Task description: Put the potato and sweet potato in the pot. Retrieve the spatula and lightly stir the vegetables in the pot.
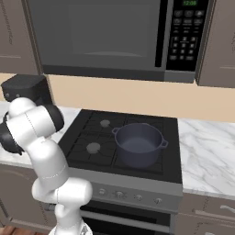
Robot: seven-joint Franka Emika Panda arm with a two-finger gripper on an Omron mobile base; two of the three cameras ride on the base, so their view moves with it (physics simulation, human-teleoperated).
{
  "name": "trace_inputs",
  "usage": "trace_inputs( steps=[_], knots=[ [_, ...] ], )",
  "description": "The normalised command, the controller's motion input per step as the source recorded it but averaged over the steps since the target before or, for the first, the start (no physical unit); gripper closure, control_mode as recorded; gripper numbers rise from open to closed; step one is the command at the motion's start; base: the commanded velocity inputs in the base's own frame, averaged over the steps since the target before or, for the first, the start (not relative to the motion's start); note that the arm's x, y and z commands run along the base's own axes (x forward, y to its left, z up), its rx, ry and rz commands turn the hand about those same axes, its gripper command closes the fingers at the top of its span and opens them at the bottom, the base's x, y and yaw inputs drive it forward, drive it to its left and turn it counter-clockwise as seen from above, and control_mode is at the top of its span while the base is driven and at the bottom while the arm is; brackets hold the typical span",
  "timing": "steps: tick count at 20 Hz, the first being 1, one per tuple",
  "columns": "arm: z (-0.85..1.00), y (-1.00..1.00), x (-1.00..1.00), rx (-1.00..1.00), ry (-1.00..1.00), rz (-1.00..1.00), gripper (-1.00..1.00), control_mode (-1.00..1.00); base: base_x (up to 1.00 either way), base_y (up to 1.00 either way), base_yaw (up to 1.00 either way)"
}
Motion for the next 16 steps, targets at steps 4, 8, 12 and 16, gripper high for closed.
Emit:
trace_inputs(
  steps=[4, 8, 12, 16],
  knots=[
    [-0.17, 0.00, 0.00, 0.00, 0.00, 0.00, -1.00, -1.00, 0.00, 0.00, 0.00],
    [0.00, 0.00, 0.00, 0.00, 0.00, 0.00, -1.00, -1.00, 0.00, 0.00, 0.00],
    [0.00, 0.00, 0.00, 0.00, 0.00, 0.00, 1.00, -1.00, 0.00, 0.00, 0.00],
    [0.00, 0.00, 0.00, 0.00, 0.00, 0.00, 1.00, -1.00, 0.00, 0.00, 0.00]
  ],
)
